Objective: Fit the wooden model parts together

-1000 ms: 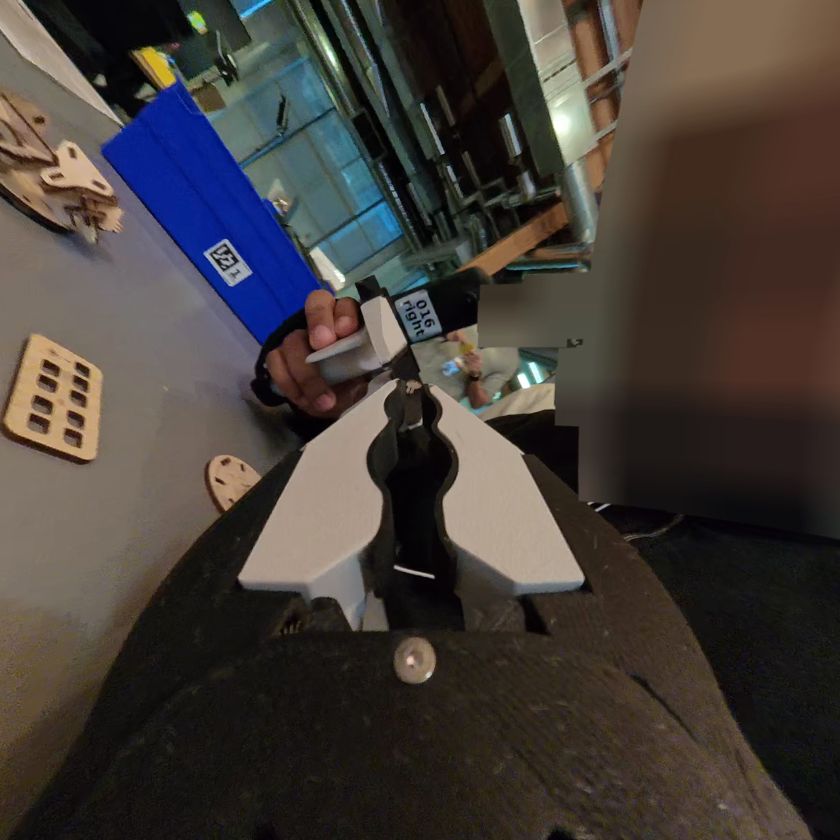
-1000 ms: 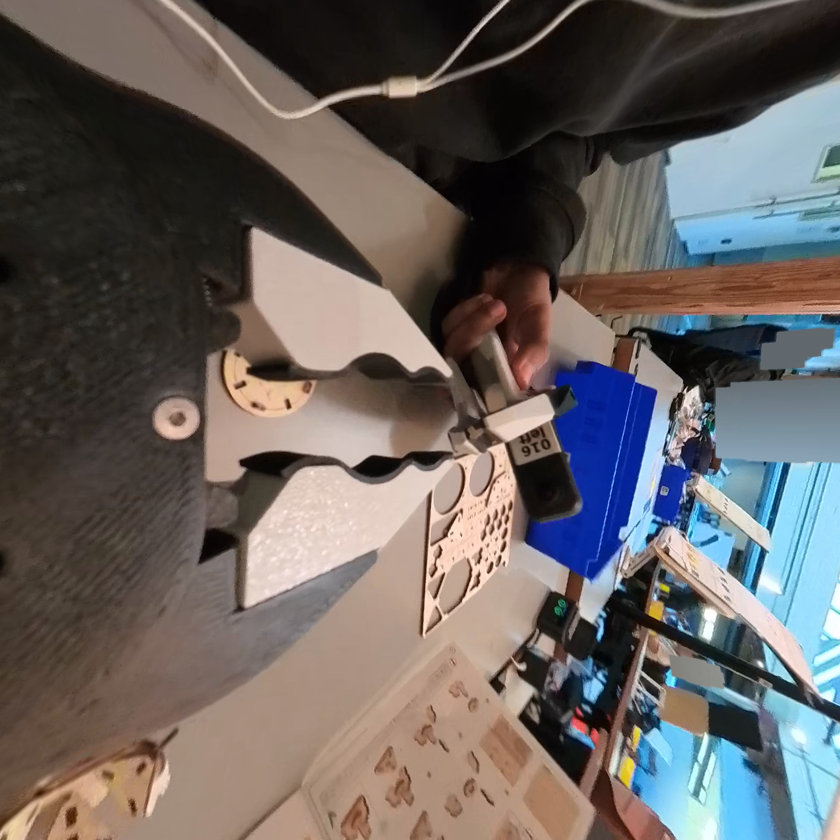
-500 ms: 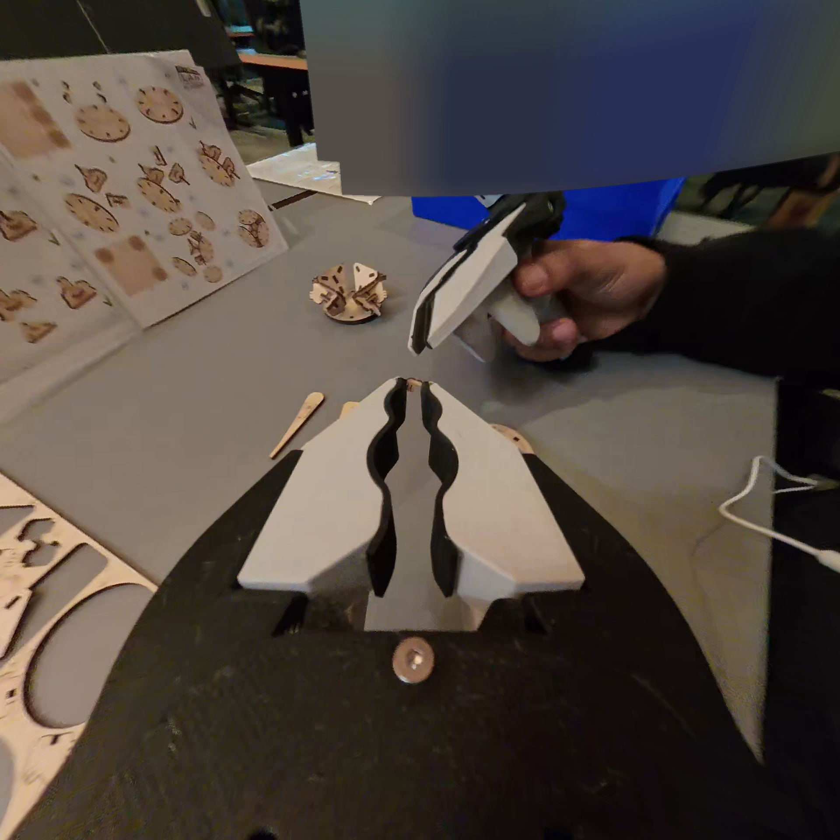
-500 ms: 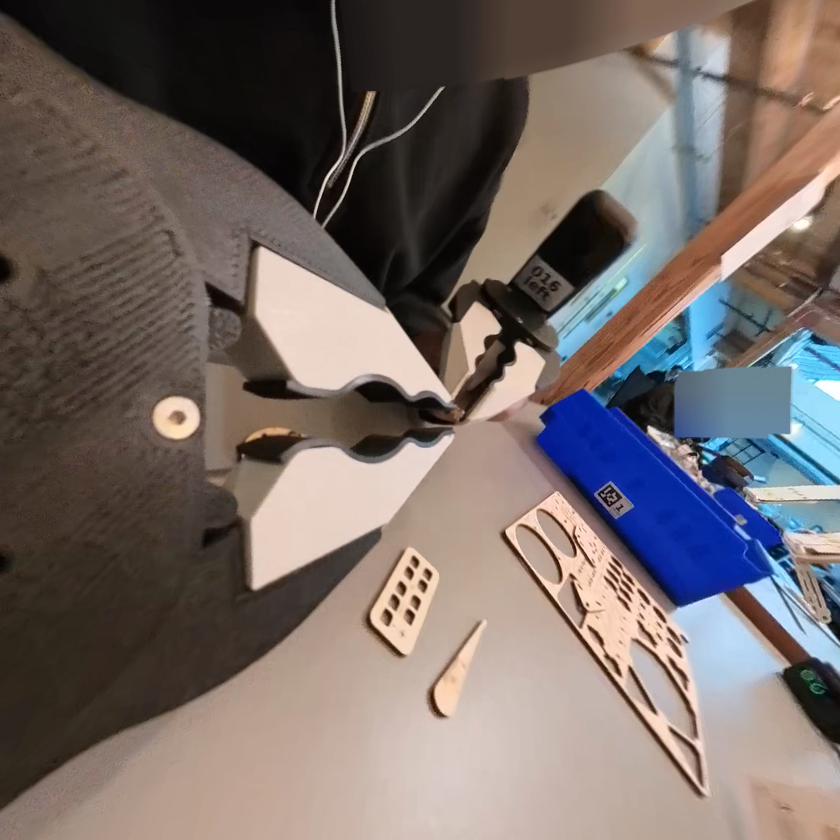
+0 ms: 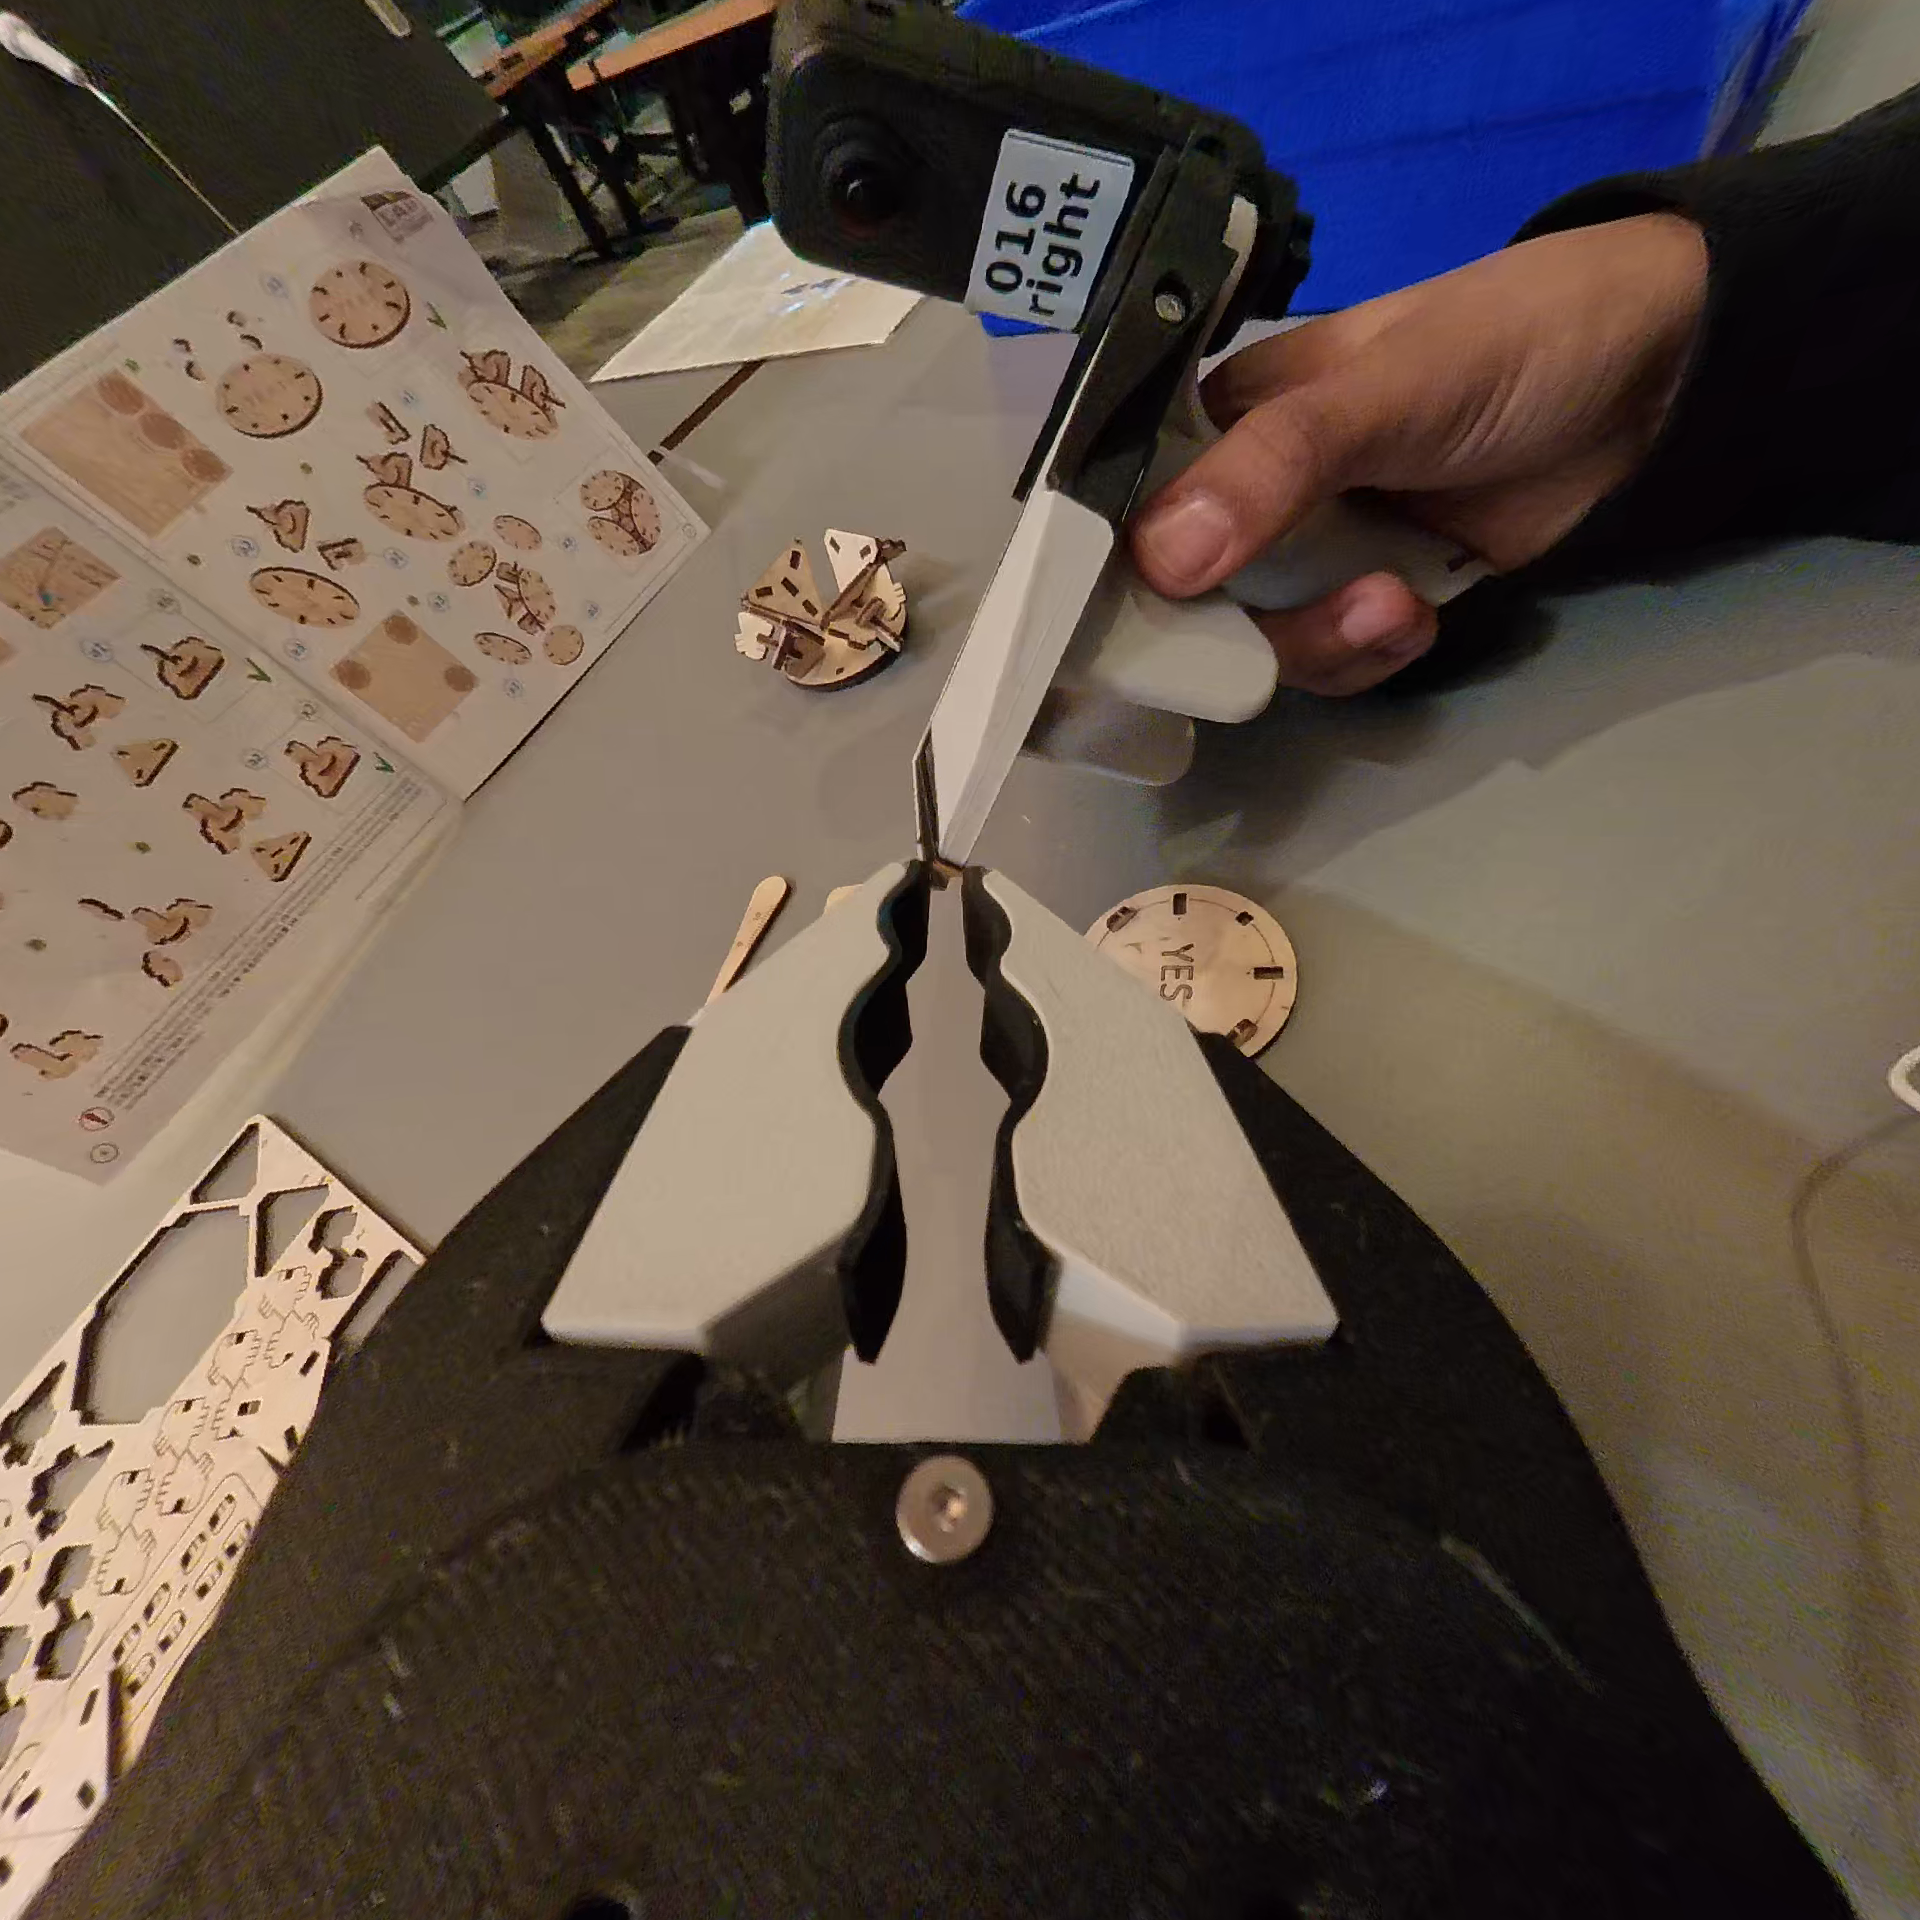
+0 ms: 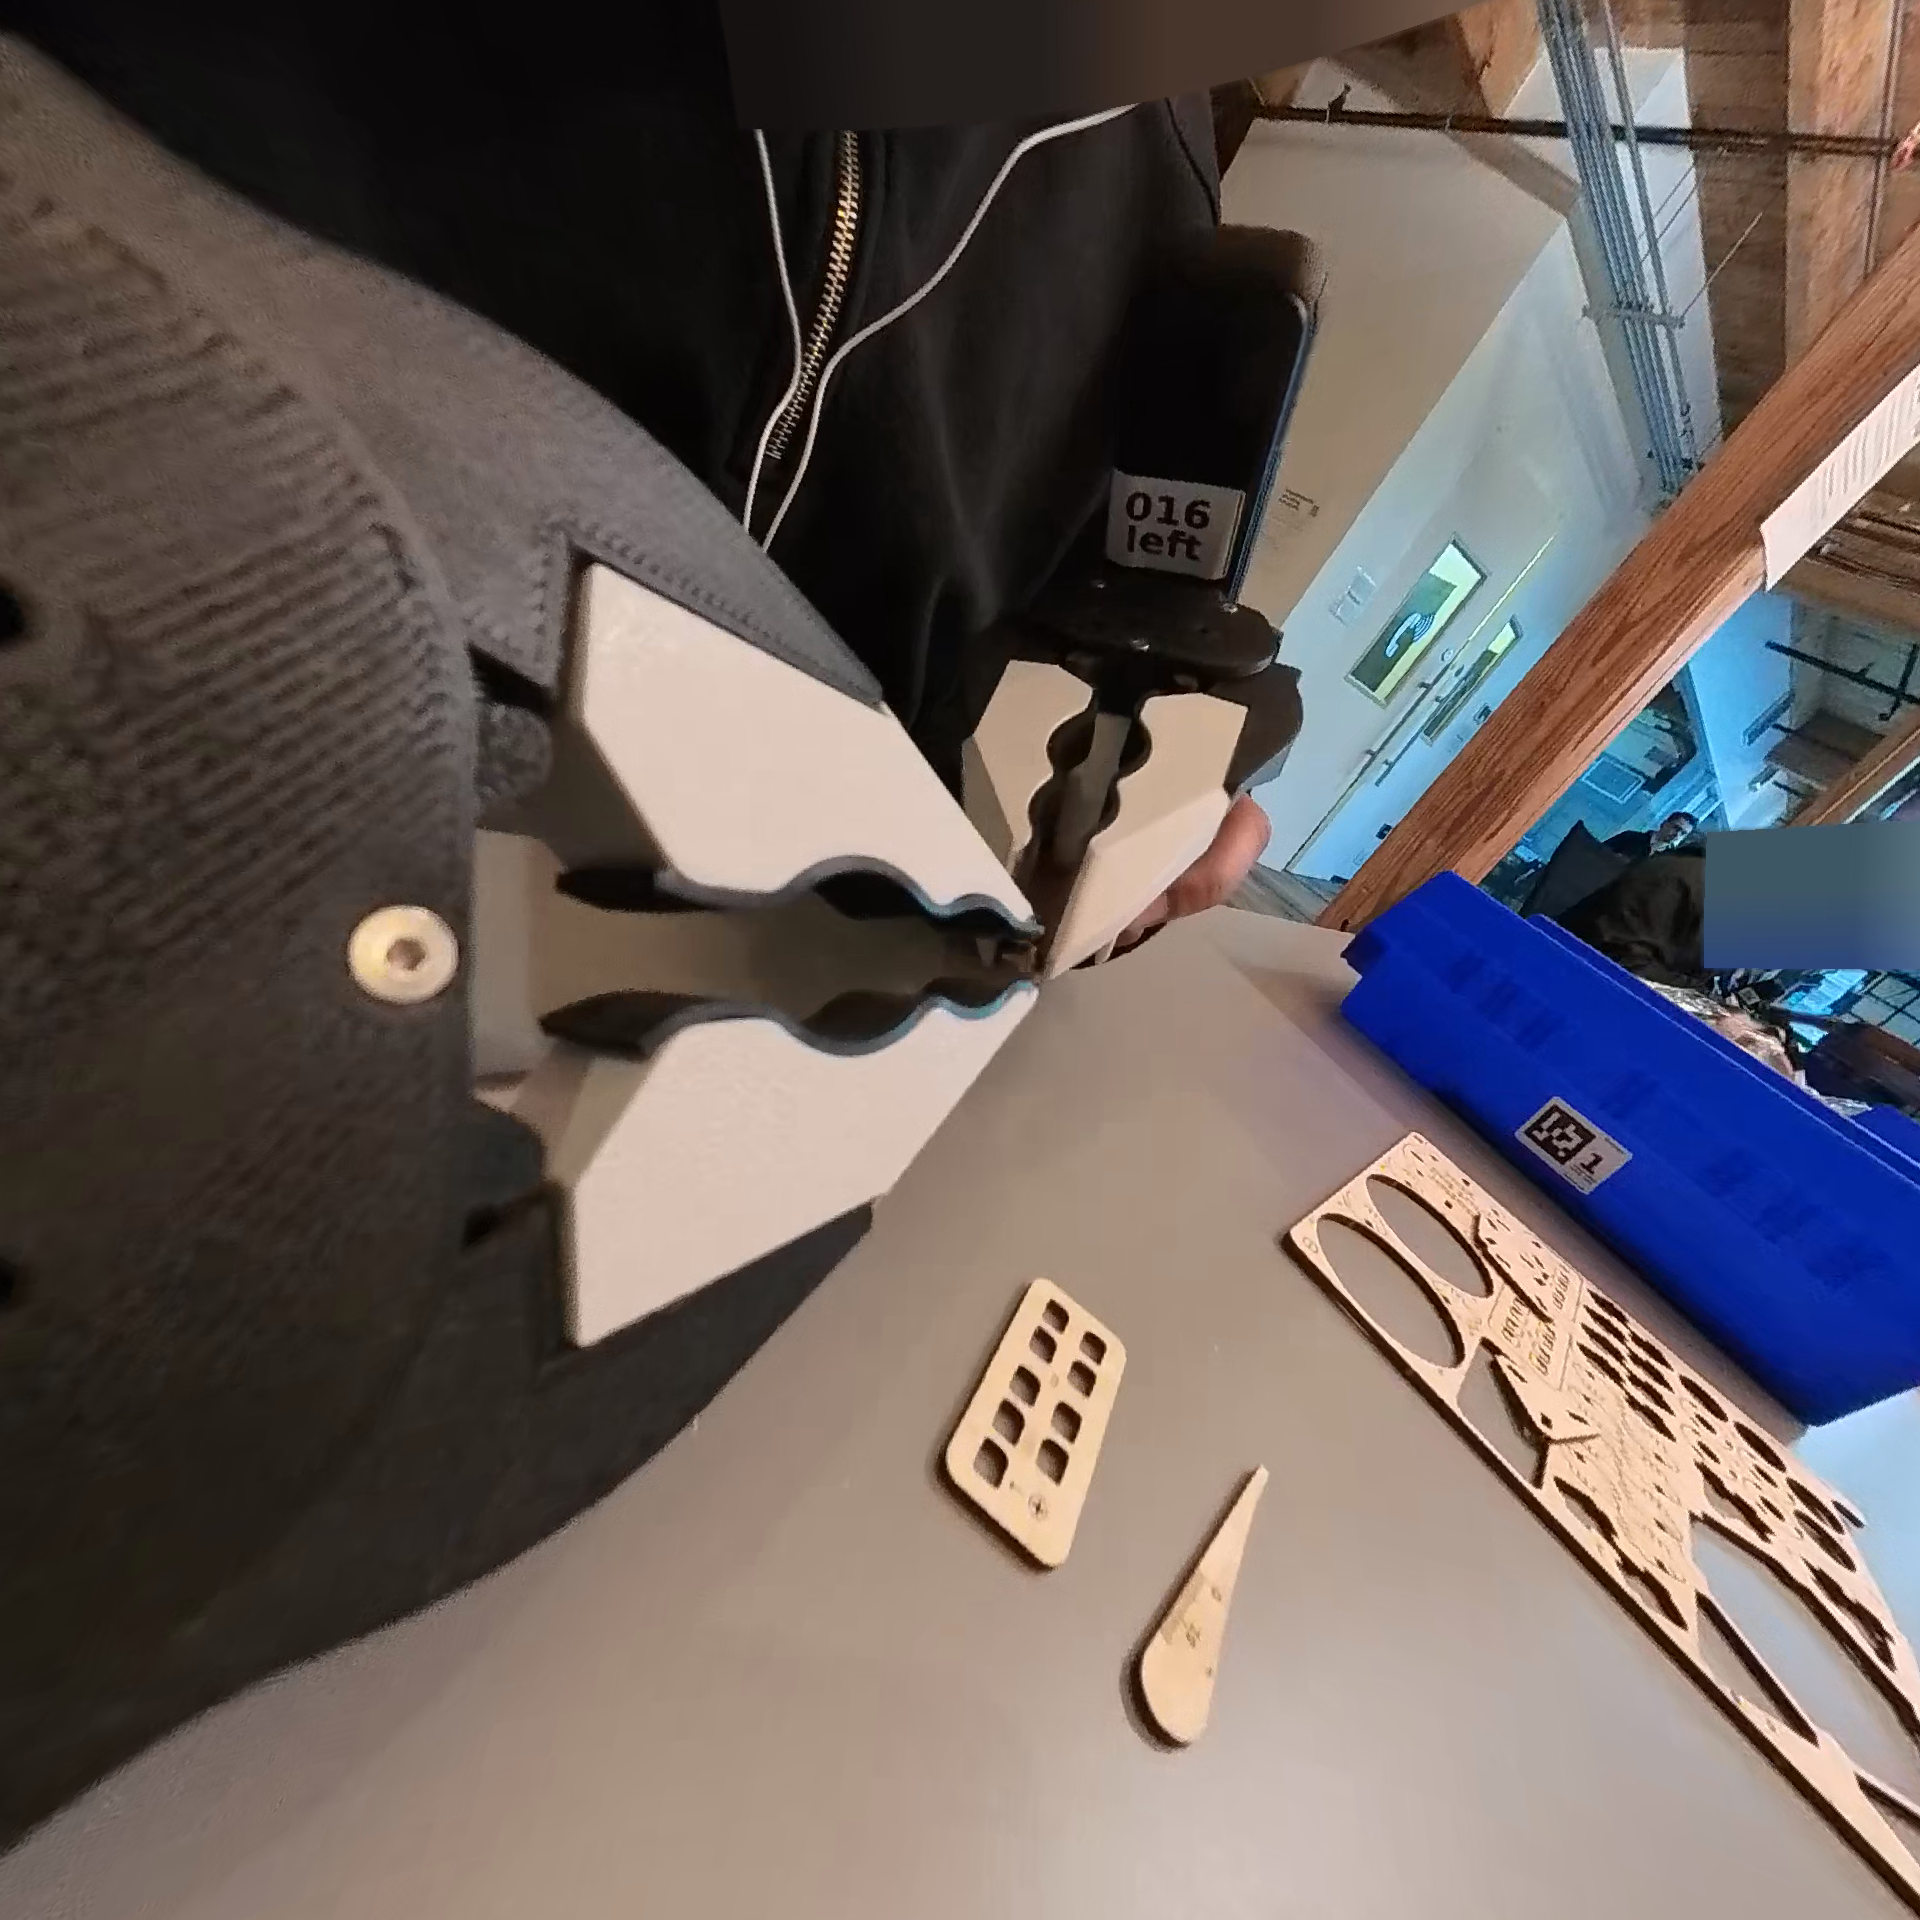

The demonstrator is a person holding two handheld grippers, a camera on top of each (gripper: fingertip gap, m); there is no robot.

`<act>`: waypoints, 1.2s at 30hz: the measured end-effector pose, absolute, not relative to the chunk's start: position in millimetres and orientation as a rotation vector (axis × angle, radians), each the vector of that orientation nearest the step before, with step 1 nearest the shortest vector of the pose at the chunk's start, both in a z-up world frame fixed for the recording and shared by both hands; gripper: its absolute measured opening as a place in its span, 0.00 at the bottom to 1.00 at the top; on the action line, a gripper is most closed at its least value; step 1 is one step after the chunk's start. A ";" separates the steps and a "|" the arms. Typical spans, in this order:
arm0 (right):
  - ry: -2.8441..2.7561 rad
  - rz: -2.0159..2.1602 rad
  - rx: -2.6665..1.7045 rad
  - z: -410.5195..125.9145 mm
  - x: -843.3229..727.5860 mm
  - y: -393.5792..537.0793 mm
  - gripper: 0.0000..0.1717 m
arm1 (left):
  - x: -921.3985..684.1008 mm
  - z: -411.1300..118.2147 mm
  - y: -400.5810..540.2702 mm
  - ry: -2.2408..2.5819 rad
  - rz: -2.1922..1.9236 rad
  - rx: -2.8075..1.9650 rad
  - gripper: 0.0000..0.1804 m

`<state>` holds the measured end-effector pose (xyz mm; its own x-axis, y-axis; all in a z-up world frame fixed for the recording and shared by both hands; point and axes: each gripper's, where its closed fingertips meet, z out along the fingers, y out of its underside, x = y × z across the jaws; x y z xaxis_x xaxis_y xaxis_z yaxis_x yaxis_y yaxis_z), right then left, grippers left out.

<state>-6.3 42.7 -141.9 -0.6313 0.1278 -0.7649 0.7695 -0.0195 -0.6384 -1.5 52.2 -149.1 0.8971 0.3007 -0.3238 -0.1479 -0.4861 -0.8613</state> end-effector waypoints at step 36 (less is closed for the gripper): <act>1.428 -1.545 0.842 -128.0 12.8 45.3 0.00 | 18.0 -132.6 55.0 -0.053 0.262 -1.864 0.00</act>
